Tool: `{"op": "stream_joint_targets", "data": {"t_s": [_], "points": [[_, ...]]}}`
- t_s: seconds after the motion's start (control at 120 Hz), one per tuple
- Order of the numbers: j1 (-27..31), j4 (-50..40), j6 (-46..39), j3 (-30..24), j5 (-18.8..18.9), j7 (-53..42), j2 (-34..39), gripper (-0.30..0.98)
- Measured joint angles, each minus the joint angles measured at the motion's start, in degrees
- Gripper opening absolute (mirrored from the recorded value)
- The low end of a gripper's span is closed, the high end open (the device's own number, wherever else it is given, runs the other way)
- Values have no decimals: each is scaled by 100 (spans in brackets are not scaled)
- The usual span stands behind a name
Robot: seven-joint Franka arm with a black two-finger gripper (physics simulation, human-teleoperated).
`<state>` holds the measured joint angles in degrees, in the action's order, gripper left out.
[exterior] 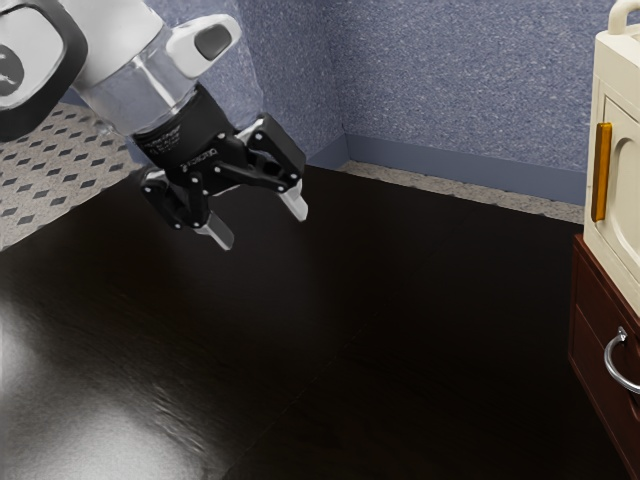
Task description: Pull the drawer handle with one arm to open the drawer
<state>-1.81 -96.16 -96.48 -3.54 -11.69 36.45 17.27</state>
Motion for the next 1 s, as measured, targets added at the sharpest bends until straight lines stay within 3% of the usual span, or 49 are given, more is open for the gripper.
{"op": "stream_joint_targets", "data": {"t_s": [0.125,0.45,0.667,0.825,1.0], "points": [[-5,-364,-849,-99,-254,194,-322,64],[-22,-1229,-2614,-877,-1083,793,-462,43],[-10,-784,-3318,-1016,-1168,1105,-1377,38],[228,-750,-3511,-1386,-1194,1283,-1516,35],[103,-773,-3603,-1768,-1222,1435,-1583,32]]}}
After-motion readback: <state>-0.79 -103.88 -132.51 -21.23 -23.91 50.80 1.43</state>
